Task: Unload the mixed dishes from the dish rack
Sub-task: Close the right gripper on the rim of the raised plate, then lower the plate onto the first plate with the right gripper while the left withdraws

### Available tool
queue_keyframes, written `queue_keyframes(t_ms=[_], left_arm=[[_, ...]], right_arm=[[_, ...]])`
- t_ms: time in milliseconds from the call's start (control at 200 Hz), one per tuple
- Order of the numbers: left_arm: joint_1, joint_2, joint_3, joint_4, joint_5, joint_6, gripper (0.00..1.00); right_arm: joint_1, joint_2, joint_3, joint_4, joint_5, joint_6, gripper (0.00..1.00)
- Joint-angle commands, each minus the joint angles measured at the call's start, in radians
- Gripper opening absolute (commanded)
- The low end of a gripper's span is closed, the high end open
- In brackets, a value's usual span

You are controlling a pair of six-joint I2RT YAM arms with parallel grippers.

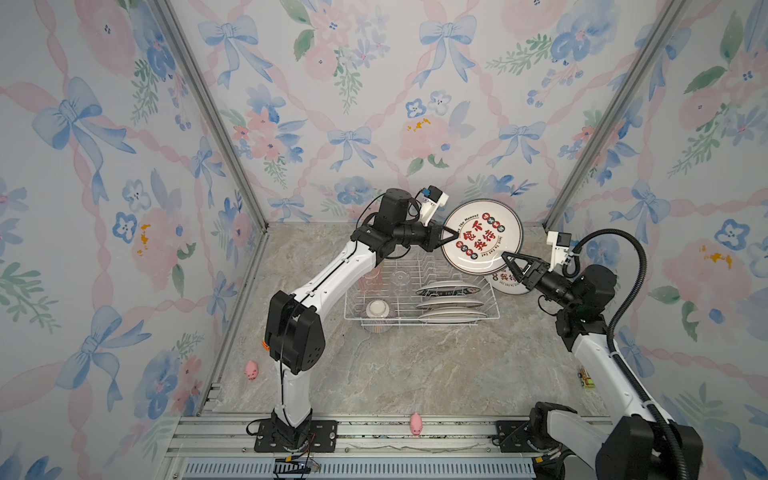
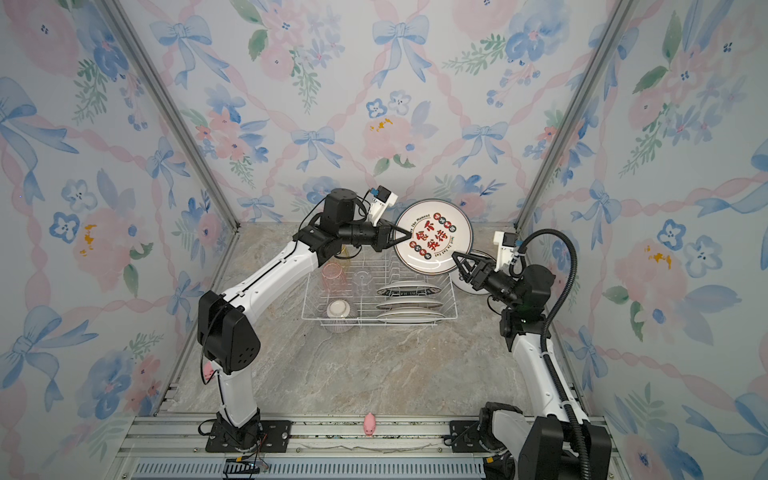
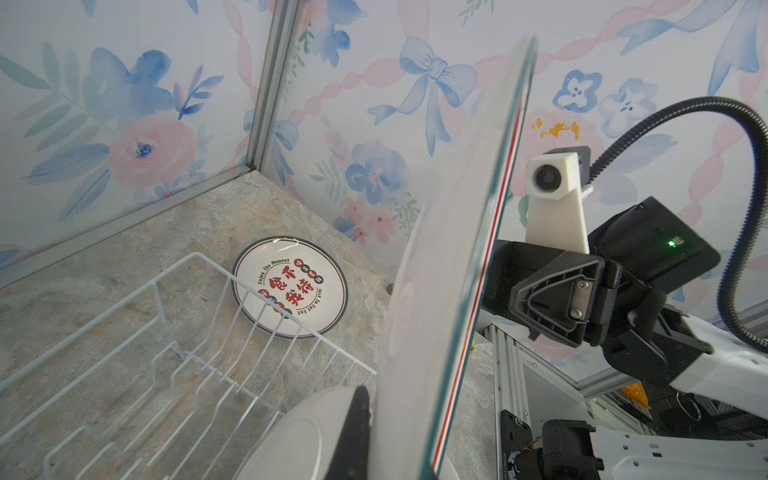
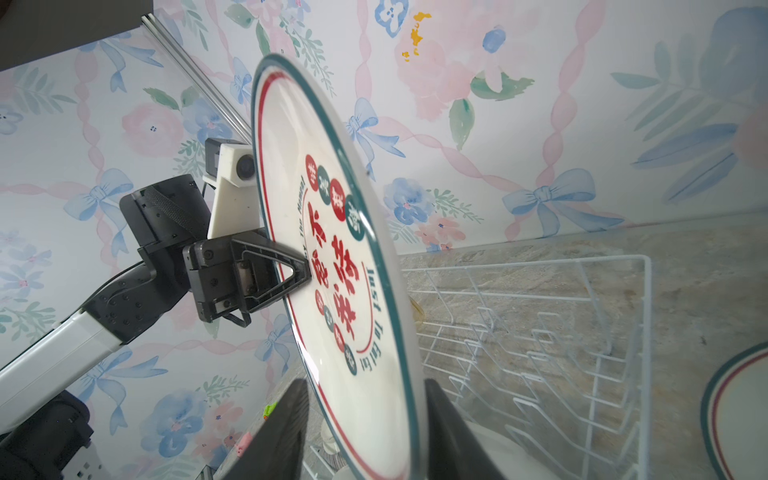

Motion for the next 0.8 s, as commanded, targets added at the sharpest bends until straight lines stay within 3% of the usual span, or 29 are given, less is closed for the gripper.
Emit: queue_keyframes(t_ms=[0, 210, 480, 585, 680, 795], left_arm=[[-0.012, 0.015, 0.034, 0.066, 0.075, -0.024, 0.08], [-0.014, 0.042, 0.043, 0.088, 0.111, -0.051, 0.08], [-0.015, 0.076, 0.065, 0.097, 0.119, -0.068, 0.08], [-0.014, 0.082, 0.072, 0.098, 0.125, -0.069, 0.17], [-0.014, 0.084, 0.072, 0.097, 0.126, -0.070, 0.28], [-0.015, 0.083, 0.071, 0.097, 0.125, -0.066, 0.35]], right_arm=[[0.005, 0.024, -0.010, 0.134, -0.003, 0.066, 0.44], [0.007, 0.056, -0.015, 0.253, -0.018, 0.134, 0.38], [0.006, 0.063, -0.007, 0.245, -0.029, 0.137, 0.20], [0.006, 0.061, -0.002, 0.207, -0.024, 0.118, 0.14], [0.008, 0.058, 0.007, 0.177, -0.020, 0.107, 0.00], [0.009, 0.051, 0.010, 0.164, -0.012, 0.105, 0.00]])
